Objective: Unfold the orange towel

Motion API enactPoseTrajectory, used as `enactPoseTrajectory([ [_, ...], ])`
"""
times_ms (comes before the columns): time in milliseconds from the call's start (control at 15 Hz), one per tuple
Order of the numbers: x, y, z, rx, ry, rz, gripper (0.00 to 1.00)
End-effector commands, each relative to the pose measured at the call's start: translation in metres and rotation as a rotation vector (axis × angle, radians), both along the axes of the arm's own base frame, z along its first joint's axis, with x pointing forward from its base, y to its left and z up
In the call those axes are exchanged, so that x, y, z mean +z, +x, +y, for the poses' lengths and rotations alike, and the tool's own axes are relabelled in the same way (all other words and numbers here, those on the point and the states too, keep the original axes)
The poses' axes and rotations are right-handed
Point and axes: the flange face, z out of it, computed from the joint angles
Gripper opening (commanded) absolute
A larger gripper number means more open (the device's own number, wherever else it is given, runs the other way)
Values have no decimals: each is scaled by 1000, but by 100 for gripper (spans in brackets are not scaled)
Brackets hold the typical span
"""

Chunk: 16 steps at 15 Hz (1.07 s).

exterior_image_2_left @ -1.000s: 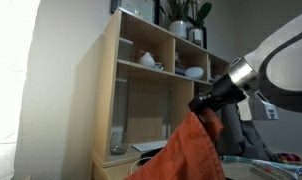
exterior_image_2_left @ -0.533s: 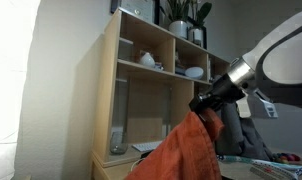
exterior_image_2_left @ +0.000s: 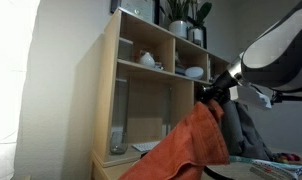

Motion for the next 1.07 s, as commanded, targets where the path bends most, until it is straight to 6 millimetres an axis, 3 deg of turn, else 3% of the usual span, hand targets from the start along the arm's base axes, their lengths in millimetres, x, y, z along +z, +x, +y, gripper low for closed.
enactPoseTrajectory([
  [0, 13, 3, -31, -75, 78, -25, 0],
  [533, 4, -5, -90, -302, 107, -108, 0],
  [1000, -8, 0, -126, -442, 169, -100, 0],
])
